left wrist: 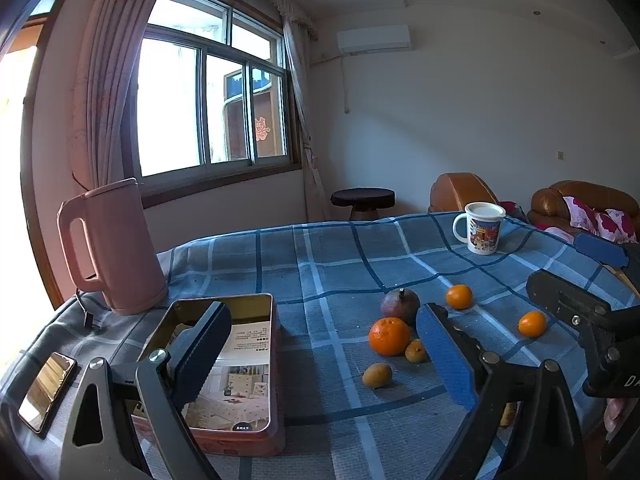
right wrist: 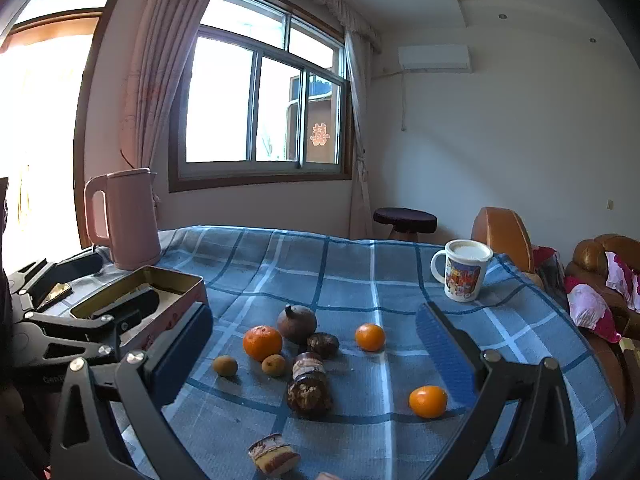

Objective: Organize fruits

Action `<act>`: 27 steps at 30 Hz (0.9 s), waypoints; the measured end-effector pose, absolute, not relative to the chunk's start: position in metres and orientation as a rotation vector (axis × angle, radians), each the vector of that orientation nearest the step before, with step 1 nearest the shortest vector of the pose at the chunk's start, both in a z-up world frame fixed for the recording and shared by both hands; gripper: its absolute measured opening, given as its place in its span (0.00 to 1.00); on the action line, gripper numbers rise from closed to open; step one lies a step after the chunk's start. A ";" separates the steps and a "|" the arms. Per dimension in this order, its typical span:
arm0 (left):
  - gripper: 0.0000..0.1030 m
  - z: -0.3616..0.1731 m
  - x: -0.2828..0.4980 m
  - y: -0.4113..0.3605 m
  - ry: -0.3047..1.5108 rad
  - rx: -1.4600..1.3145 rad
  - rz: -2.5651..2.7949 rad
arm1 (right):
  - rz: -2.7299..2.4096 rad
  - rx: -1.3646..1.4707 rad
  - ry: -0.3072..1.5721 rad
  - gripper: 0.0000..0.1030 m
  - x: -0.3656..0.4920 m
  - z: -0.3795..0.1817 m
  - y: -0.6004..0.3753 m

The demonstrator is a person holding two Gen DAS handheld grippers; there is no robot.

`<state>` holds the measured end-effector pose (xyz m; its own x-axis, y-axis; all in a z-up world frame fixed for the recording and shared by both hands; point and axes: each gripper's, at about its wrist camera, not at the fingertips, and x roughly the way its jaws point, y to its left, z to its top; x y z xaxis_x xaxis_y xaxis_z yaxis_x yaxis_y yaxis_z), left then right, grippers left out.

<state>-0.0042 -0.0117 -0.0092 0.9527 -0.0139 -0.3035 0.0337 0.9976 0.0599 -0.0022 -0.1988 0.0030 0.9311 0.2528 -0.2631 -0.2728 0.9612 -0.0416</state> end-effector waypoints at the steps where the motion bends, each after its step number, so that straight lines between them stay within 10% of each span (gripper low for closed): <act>1: 0.92 -0.009 -0.004 -0.012 0.309 0.064 -0.024 | 0.269 -0.077 0.260 1.00 -0.002 0.002 -0.199; 27: 0.92 -0.011 -0.006 -0.015 0.314 0.065 -0.025 | 0.262 -0.085 0.307 1.00 0.005 -0.014 -0.197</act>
